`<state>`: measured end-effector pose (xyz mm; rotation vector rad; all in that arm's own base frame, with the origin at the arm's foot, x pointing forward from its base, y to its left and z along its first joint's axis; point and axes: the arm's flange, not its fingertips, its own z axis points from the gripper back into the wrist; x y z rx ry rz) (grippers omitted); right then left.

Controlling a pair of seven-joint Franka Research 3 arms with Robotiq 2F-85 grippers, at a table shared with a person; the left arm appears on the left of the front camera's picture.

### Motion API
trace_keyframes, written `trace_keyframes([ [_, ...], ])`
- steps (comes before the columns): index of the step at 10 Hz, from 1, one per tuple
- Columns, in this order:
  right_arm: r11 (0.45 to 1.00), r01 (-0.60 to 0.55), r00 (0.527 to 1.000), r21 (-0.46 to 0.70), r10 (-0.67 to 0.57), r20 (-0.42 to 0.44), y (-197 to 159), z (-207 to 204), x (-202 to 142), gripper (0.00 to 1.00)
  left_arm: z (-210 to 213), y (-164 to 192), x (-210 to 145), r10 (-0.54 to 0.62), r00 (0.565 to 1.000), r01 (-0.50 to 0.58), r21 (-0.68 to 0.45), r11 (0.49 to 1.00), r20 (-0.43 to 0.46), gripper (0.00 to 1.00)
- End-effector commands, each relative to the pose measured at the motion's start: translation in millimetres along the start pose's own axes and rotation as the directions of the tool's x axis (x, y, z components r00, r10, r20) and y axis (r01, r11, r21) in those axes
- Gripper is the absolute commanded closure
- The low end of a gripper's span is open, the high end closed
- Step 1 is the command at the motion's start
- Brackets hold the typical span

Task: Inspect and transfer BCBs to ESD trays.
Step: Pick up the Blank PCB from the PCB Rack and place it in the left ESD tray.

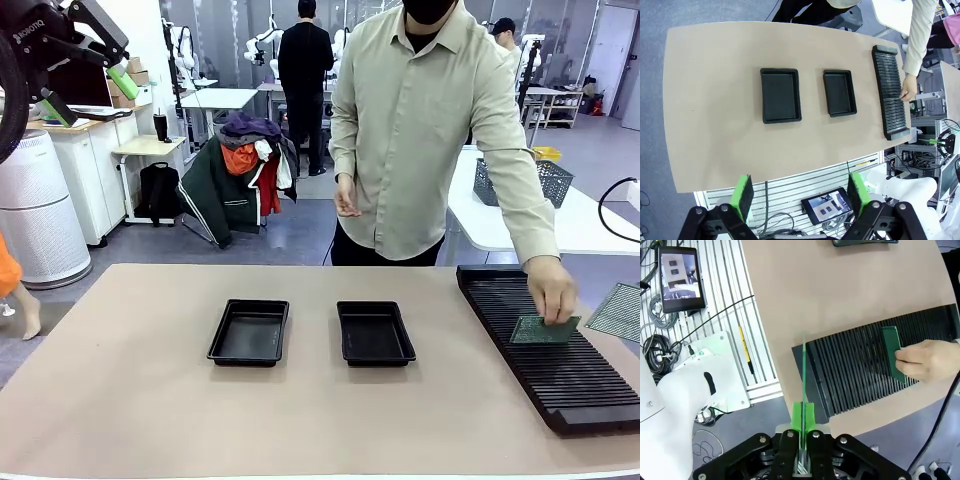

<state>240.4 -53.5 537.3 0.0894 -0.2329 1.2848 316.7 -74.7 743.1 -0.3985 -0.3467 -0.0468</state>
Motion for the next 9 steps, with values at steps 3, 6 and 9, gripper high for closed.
trace_keyframes([
  [3, 1.0, 0.011, 1.0, -0.006, -0.011, -0.012, 0.6, 0.7, -0.5, 1.0, 0.2, 1.2, -1.0, 0.001, 1.0, -0.001, 0.006, 1.0, -0.004, 0.0],
  [6, 1.0, 0.011, 1.0, -0.006, -0.011, -0.012, 0.6, 0.7, -0.5, 1.0, 0.2, 1.2, -1.0, 0.001, 1.0, -0.001, 0.006, 1.0, -0.004, 0.0],
  [9, 1.0, 0.011, 1.0, -0.006, -0.011, -0.012, 0.6, 0.7, -0.5, 1.0, 0.2, 1.2, -1.0, 0.001, 1.0, -0.001, 0.006, 1.0, -0.004, 0.0],
])
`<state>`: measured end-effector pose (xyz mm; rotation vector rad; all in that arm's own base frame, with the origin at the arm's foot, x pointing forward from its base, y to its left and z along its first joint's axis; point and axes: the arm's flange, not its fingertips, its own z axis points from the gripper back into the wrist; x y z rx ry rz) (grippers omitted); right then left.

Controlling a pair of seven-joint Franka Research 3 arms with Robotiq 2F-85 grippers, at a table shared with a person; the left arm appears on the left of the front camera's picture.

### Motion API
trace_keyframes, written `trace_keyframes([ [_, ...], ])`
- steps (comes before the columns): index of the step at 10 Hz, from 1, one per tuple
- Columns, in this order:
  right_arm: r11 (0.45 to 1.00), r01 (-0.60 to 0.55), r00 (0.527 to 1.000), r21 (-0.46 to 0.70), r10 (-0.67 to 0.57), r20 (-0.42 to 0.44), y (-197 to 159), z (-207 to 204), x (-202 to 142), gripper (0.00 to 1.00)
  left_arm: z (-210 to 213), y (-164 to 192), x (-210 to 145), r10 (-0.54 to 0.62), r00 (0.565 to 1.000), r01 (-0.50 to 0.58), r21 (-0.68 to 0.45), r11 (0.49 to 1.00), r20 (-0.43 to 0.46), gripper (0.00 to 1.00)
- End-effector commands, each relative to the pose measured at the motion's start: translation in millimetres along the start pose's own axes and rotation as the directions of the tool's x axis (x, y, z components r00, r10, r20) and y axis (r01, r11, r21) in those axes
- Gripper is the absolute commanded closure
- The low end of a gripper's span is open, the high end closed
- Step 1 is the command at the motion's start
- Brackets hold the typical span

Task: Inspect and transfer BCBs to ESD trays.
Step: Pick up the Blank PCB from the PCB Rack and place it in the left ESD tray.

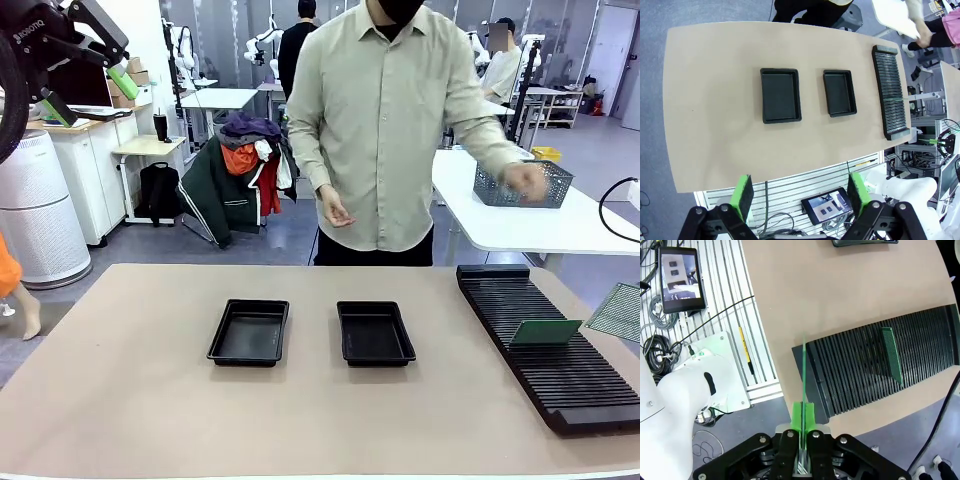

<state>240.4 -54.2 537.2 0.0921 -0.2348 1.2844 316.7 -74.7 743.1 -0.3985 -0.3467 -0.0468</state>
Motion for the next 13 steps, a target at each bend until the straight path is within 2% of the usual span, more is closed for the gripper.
trace_keyframes([
  [1, 1.0, 0.011, 1.0, -0.007, -0.011, -0.015, 0.8, 0.8, 0.2, 1.0, 0.2, 1.2, -1.0, 0.001, 1.0, -0.001, 0.006, 1.0, -0.004, 0.0],
  [2, 1.0, 0.0, 1.0, 0.0, 0.0, 0.0, 0.0, 0.0, 0.0, 0.98, 0.2, 1.2, -1.0, 0.001, 1.0, -0.001, 0.006, 1.0, -0.004, 0.0],
  [4, 0.989, 0.144, 0.989, 0.019, -0.144, 0.008, 1.8, 4.0, 31.1, 0.98, 0.2, 1.2, -1.0, 0.001, 1.0, -0.001, 0.006, 1.0, -0.004, 0.0],
  [7, 0.941, 0.317, 0.946, 0.117, -0.322, 0.024, -2.9, -0.3, 76.4, 0.98, 0.2, 1.2, -1.0, 0.001, 1.0, -0.001, 0.006, 1.0, -0.004, 0.0],
  [10, 0.847, 0.475, 0.866, 0.239, -0.499, 0.046, -13.6, -13.9, 126.9, 0.98, 0.2, 1.2, -1.0, 0.001, 1.0, -0.001, 0.006, 1.0, -0.004, 0.0],
  [13, 0.744, 0.575, 0.781, 0.341, -0.624, 0.044, -30.2, -39.2, 171.6, 0.98, 0.2, 1.2, -1.0, 0.001, 1.0, -0.001, 0.006, 1.0, -0.004, 0.0],
])
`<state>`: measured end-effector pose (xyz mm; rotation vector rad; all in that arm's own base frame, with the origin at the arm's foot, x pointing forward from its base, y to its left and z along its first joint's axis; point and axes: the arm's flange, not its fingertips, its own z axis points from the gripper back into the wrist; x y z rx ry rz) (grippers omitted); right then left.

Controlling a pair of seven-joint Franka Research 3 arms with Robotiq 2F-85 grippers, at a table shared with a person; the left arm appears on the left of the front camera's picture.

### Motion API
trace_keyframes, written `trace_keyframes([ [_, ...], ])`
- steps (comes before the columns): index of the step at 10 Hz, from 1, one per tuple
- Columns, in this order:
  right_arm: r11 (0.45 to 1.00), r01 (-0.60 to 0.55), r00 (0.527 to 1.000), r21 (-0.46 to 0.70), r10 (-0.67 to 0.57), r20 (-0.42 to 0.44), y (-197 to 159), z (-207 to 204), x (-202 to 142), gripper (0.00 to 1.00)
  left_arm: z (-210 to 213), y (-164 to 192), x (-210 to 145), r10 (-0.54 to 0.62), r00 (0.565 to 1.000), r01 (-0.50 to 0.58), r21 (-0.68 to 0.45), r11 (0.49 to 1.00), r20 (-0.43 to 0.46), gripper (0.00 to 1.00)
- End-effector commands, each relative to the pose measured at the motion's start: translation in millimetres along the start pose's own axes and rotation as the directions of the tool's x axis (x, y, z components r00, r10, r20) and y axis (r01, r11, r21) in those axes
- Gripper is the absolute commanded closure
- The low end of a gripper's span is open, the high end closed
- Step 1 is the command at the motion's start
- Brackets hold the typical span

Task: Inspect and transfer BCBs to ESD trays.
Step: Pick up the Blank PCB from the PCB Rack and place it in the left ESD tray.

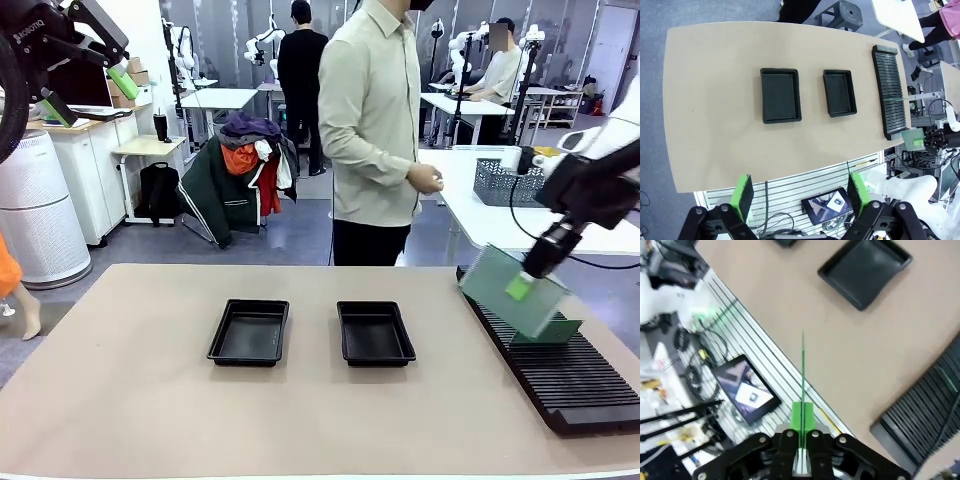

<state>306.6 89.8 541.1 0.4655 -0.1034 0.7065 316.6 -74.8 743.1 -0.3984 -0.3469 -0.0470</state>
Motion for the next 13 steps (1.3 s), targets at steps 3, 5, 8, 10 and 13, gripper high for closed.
trace_keyframes([
  [3, 0.972, 0.161, 0.978, 0.17, -0.18, 0.109, -1.4, -43.5, 59.5, 0.98, 0.1, 1.3, -0.9, 0.001, 1.0, -0.001, 0.006, 1.0, -0.004, 0.0],
  [5, 0.946, 0.198, 0.964, 0.256, -0.235, 0.127, -3.9, -74.0, 92.6, 0.98, 0.1, 1.3, -0.9, 0.001, 1.0, -0.001, 0.006, 1.0, -0.004, 0.0],
  [8, 0.904, 0.237, 0.937, 0.355, -0.309, 0.161, 0.7, -123.7, 137.3, 0.98, 0.1, 1.3, -0.9, 0.001, 1.0, -0.001, 0.006, 1.0, -0.004, 0.0],
  [10, 0.849, 0.29, 0.9, 0.441, -0.399, 0.177, -0.3, -163.5, 159.3, 0.98, 0.1, 1.3, -0.9, 0.001, 1.0, -0.001, 0.006, 1.0, -0.004, 0.0],
  [13, 0.766, 0.368, 0.824, 0.528, -0.532, 0.197, 19.5, -210.9, 179.8, 0.98, 0.1, 1.3, -0.9, 0.001, 1.0, -0.001, 0.006, 1.0, -0.004, 0.0],
])
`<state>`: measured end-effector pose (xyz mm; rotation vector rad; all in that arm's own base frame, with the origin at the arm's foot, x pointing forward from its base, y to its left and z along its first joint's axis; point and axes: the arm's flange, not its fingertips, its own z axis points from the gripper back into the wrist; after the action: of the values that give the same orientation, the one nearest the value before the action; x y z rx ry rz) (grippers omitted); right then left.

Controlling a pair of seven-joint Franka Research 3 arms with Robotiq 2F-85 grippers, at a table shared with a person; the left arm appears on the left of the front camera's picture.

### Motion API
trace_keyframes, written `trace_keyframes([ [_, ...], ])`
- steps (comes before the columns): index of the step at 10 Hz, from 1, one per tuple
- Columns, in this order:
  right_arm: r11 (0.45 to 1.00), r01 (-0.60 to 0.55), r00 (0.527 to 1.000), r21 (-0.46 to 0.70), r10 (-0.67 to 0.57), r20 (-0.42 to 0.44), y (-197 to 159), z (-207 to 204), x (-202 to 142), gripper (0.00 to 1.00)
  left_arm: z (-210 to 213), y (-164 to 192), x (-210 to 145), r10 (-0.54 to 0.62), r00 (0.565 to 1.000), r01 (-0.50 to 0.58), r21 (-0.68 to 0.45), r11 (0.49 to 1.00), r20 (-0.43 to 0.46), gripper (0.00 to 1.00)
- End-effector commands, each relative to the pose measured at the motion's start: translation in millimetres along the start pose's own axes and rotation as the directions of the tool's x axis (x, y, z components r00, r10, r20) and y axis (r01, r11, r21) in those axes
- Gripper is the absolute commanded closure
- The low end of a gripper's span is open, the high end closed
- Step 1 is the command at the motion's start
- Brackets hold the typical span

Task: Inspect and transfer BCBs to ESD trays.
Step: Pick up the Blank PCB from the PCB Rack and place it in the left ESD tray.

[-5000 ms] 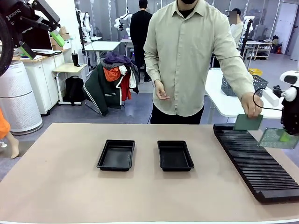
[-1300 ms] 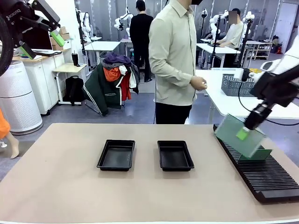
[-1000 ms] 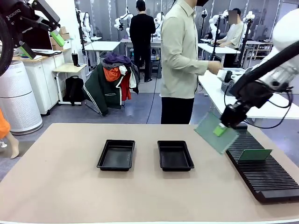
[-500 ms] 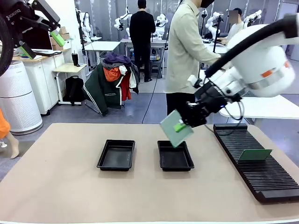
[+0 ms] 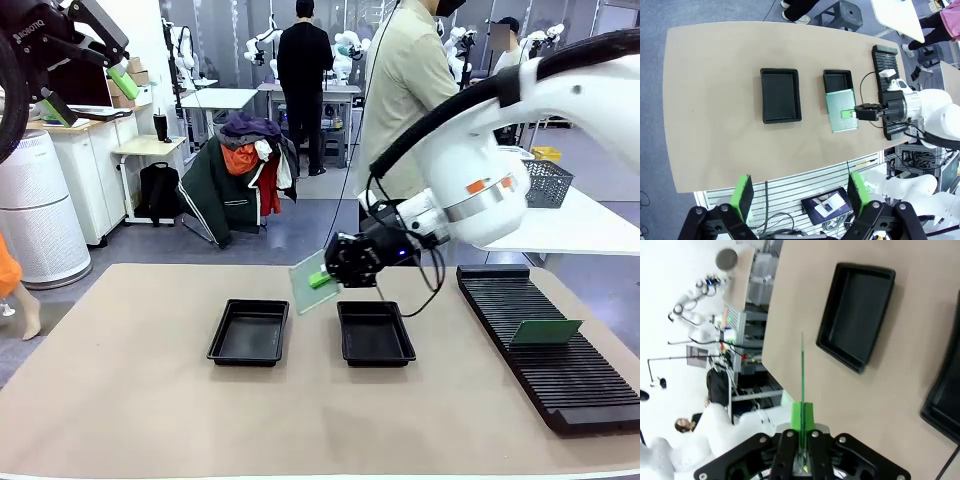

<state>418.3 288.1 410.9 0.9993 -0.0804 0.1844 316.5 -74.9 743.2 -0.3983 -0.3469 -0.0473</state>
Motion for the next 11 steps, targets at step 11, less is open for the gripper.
trace_keyframes([
  [11, 0.981, 0.194, 0.966, 0.008, -0.193, 0.171, -36.4, -161.0, 36.3, 0.98, 0.1, 1.4, -0.9, 0.002, 1.0, -0.002, 0.006, 1.0, -0.004, 0.0],
])
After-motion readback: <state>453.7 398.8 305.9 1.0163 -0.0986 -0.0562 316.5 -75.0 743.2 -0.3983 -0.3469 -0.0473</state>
